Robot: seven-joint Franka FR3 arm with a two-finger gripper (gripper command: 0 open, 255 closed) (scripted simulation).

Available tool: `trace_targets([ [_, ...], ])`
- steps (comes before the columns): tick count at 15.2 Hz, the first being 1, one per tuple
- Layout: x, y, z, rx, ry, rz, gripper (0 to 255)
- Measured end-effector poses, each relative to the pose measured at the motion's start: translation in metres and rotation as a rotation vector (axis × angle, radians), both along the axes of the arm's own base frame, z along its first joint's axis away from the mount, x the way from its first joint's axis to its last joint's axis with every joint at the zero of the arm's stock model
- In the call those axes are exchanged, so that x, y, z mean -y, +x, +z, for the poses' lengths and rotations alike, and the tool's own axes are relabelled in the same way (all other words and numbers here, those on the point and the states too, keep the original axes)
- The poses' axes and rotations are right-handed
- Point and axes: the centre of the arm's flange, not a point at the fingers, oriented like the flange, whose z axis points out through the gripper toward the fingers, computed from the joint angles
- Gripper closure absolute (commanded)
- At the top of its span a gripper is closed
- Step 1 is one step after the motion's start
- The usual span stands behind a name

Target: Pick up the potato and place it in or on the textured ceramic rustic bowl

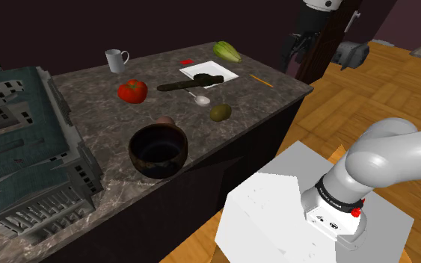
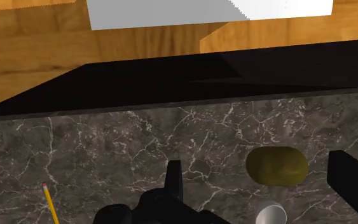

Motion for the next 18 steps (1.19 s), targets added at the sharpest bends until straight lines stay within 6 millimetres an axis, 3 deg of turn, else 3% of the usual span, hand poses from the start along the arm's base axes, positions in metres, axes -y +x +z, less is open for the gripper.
trace_targets([
  [2,0.001,0.004,-0.004,-0.002,0.0,0.025,0],
  [11,-0.004,0.082,-0.084,-0.028,-0.012,0.498,0],
  [18,-0.038,0.138,-0.152,-0.047,-0.022,0.891,0],
])
